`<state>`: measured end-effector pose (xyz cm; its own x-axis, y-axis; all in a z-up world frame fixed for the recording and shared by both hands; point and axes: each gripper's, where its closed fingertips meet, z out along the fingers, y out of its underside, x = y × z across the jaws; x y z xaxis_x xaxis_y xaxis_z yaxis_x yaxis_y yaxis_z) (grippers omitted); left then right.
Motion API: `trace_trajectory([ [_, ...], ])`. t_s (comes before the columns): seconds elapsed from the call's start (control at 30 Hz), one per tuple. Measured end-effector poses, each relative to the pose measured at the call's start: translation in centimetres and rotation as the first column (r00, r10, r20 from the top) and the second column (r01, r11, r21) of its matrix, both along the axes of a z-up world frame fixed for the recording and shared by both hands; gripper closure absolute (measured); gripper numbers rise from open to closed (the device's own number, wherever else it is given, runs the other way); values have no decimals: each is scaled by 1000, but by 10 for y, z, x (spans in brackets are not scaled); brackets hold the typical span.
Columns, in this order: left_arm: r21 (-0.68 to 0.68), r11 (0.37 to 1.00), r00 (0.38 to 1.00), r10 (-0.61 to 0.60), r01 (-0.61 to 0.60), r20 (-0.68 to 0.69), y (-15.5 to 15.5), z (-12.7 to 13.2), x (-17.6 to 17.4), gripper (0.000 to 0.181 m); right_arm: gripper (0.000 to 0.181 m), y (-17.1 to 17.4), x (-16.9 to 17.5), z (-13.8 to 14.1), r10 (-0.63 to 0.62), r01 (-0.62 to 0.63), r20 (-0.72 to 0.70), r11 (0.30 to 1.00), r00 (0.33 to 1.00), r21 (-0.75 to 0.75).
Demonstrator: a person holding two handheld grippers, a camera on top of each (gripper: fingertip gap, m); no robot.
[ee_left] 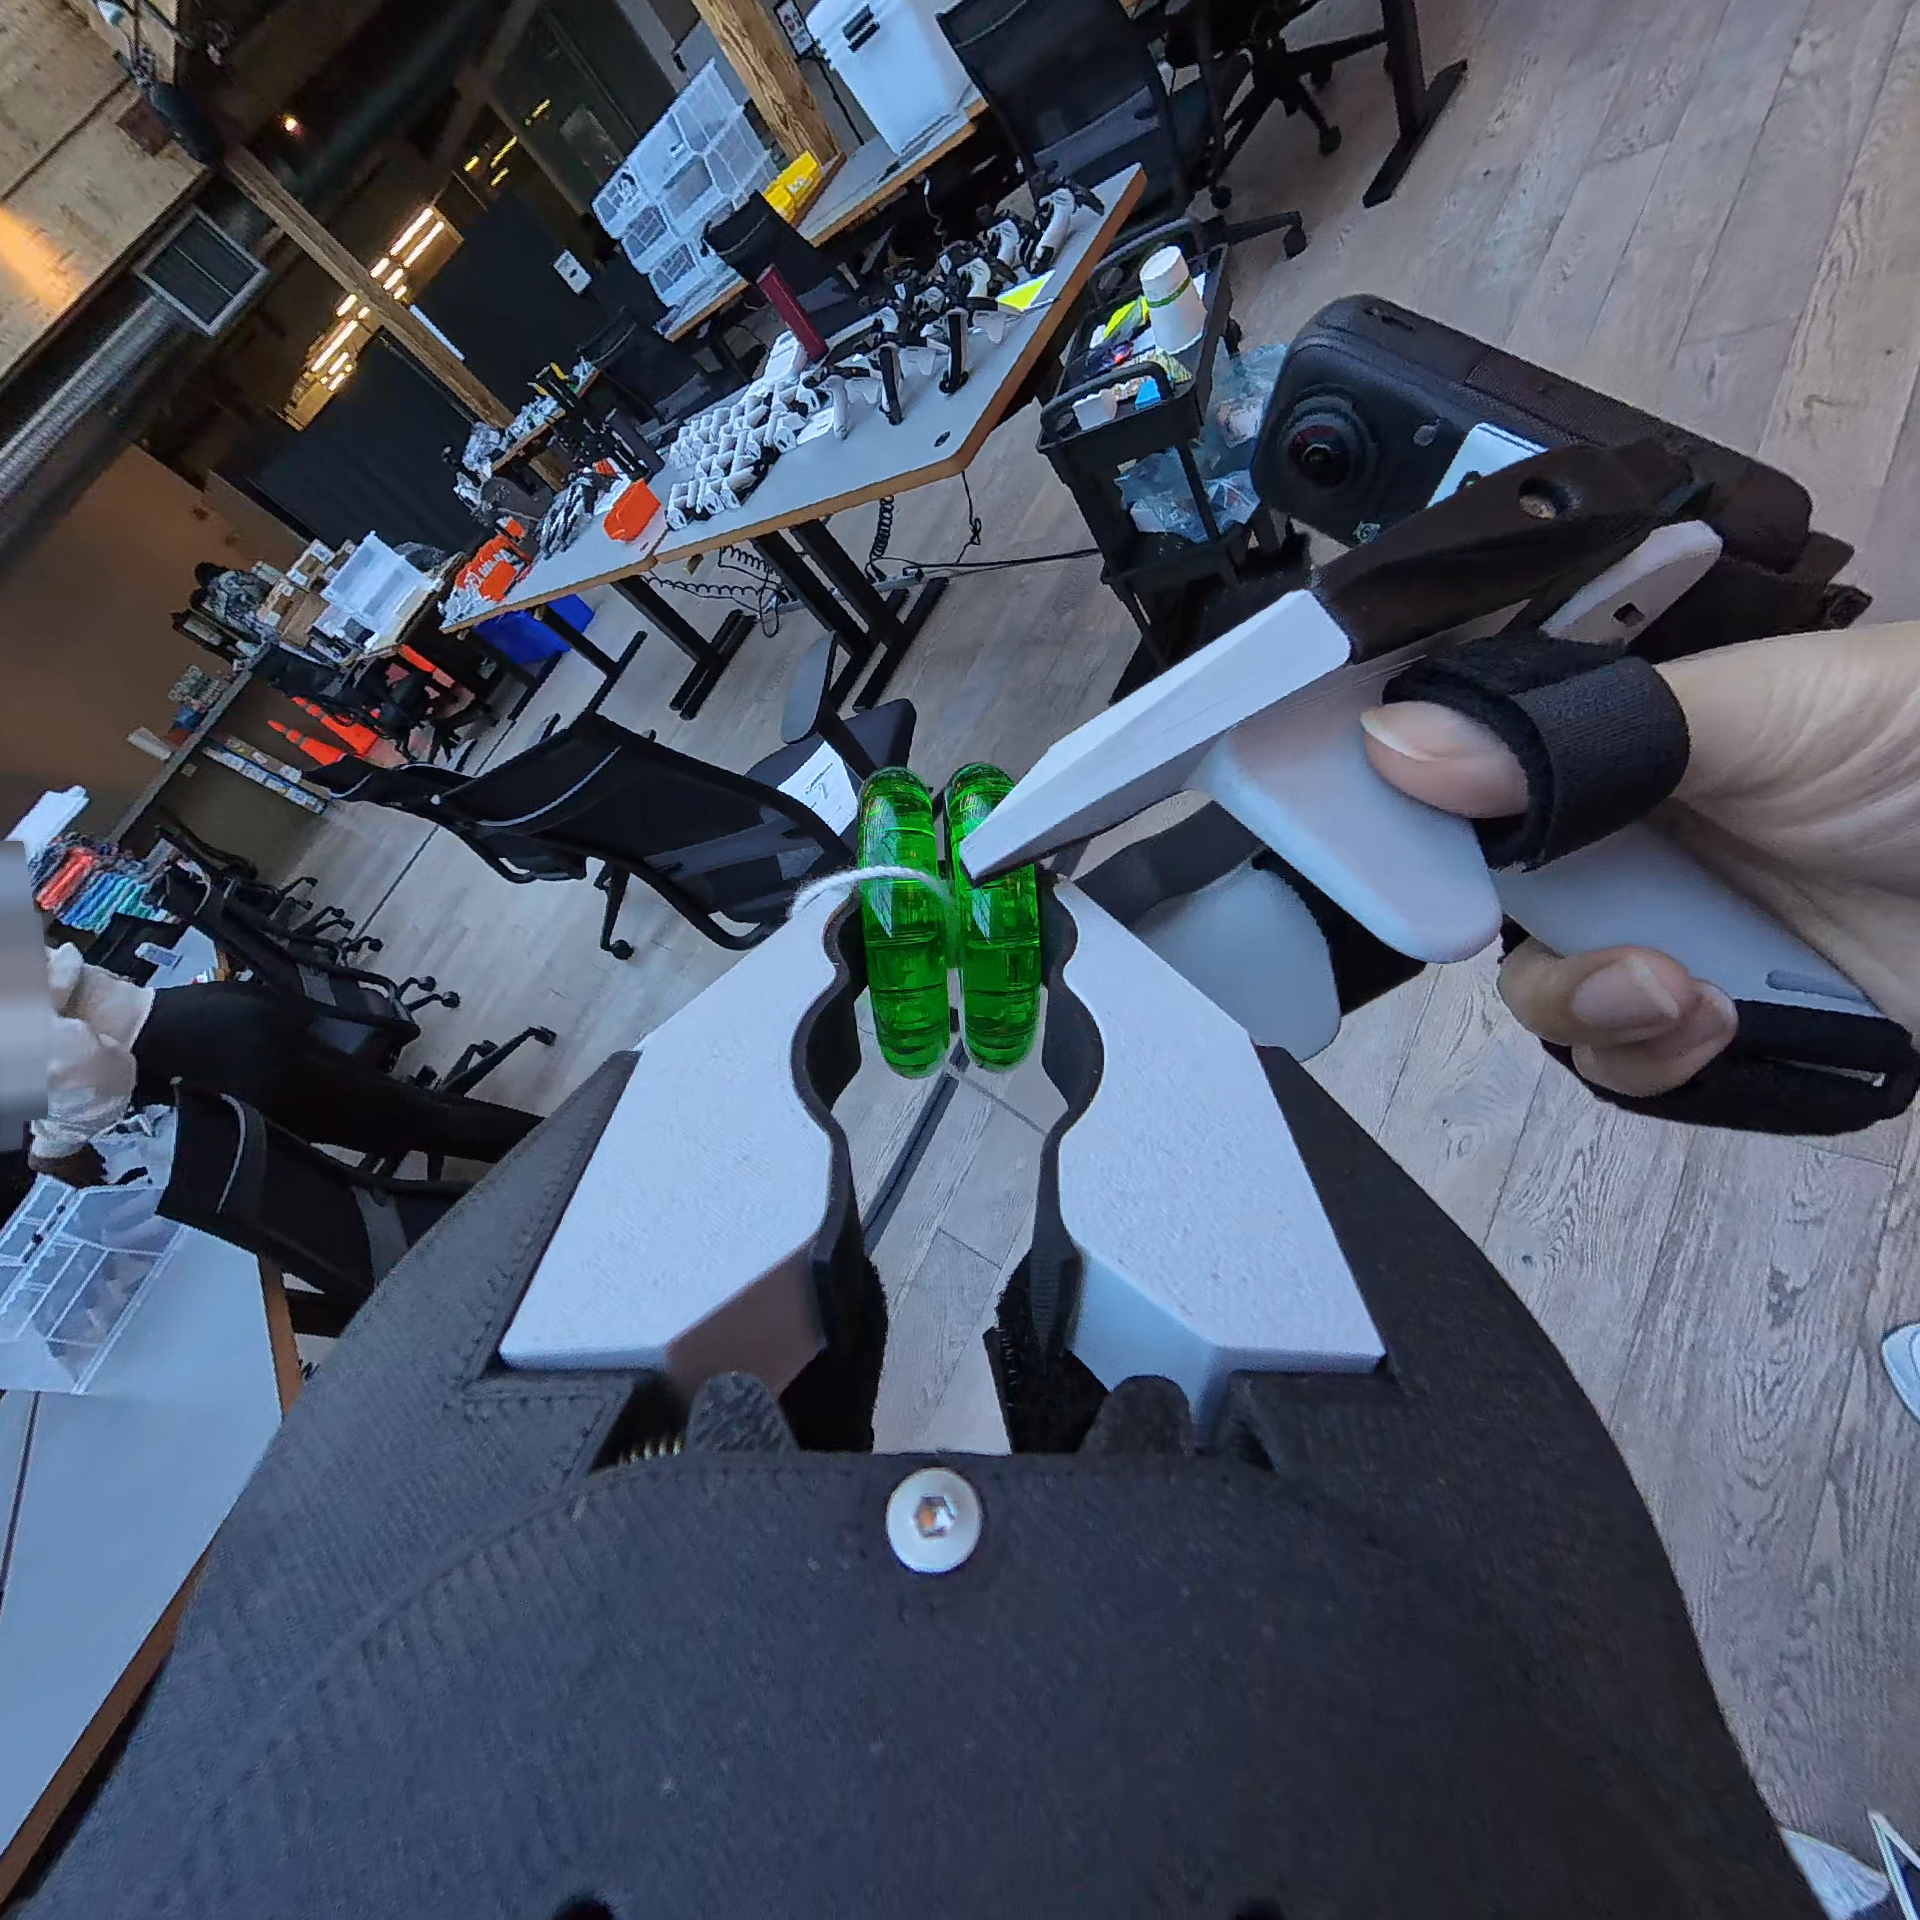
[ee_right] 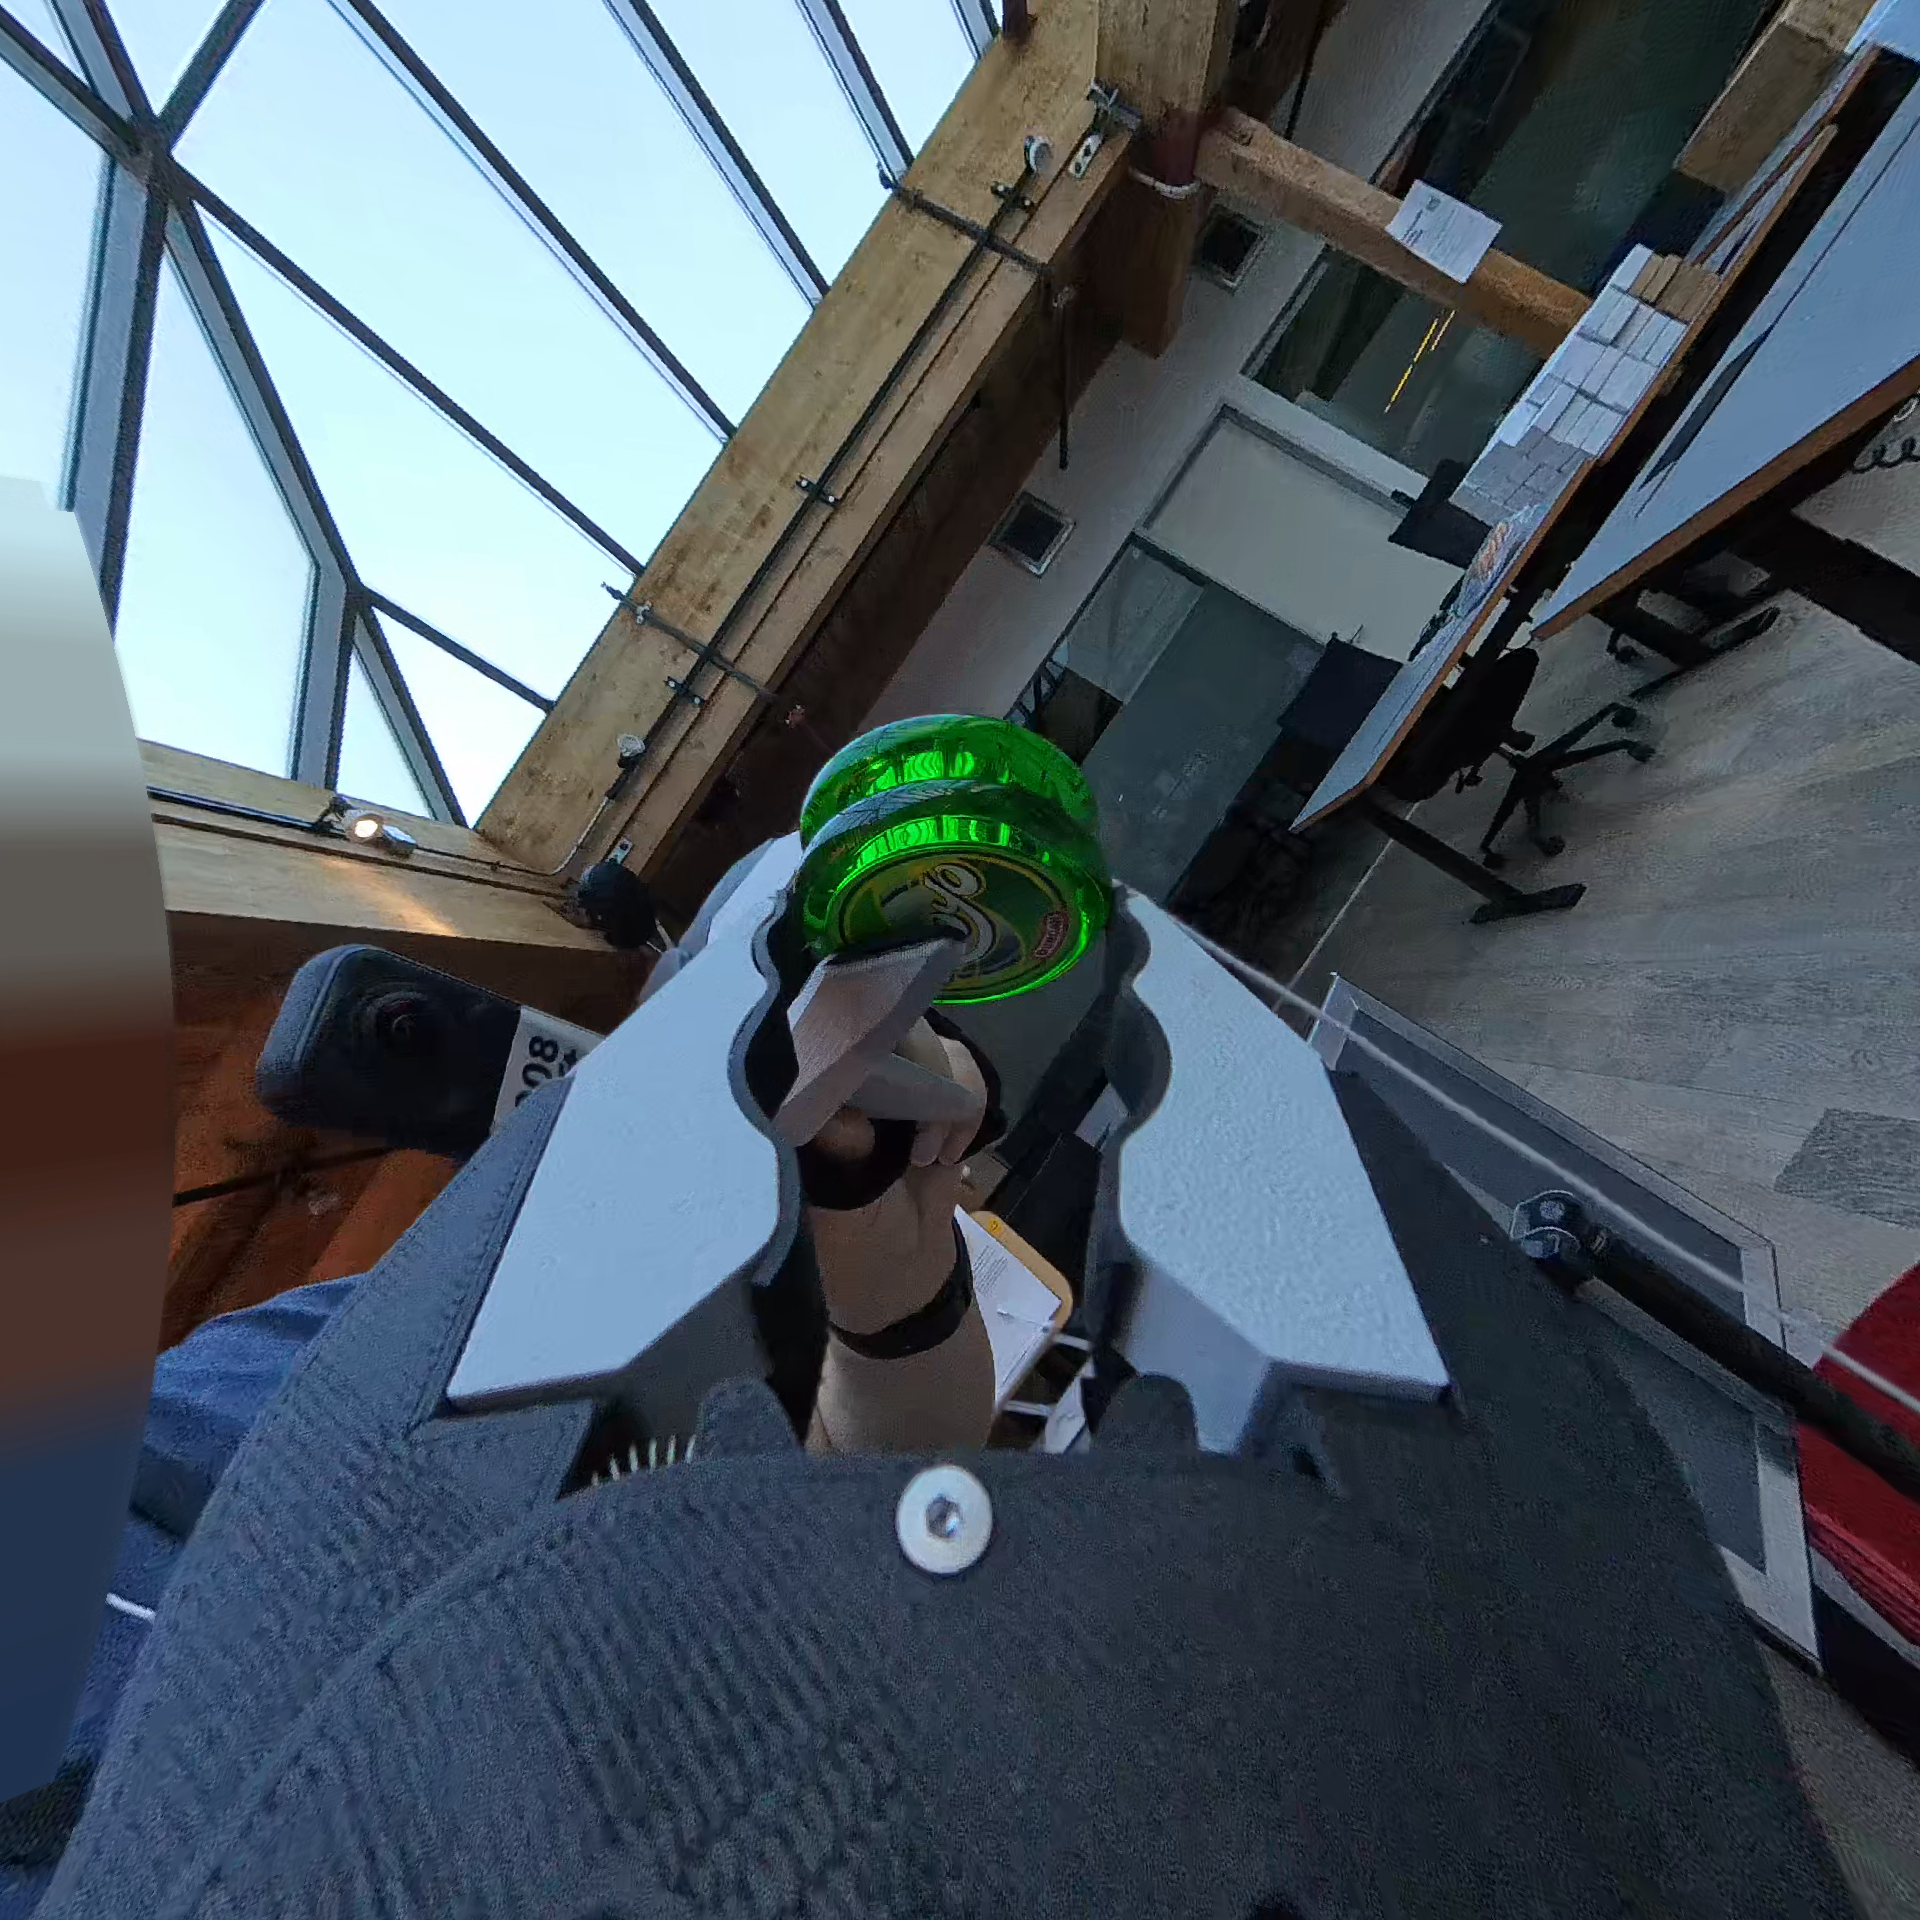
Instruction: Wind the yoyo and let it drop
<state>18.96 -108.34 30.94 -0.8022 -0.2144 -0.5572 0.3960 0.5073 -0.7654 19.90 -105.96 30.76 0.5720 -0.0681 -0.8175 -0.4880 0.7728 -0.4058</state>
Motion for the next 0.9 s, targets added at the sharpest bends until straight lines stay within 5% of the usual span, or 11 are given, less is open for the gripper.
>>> trace_trajectory([
  [0.4, 72, 997, 997, -27, 33, -78, 1, -28, 1, 149, 124, 2, 4, -26, 91, -88, -124, 996, 988, 25],
  [0.5, 176, 980, 976, -53, 91, -210, 5, -64, -8, 121, 123, 4, 1, -59, 282, -249, -273, 957, 920, 150],
  [0.57, 220, 965, 947, -68, 143, -314, 12, -92, -18, 103, 122, 4, -6, -89, 418, -326, -360, 900, 834, 289],
  [0.7, 239, 937, 858, -104, 254, -504, 31, -147, -39, 101, 122, 10, -36, -152, 633, -339, -437, 741, 639, 579],
  [0.8, 255, 912, 745, -78, 322, -662, 50, -192, -60, 103, 122, 21, -63, -174, 770, -311, -358, 567, 527, 762],
  [0.9, 171, 928, 640, -87, 330, -763, 61, -207, -77, 104, 122, 36, -82, -189, 833, -278, -296, 456, 467, 845],
])
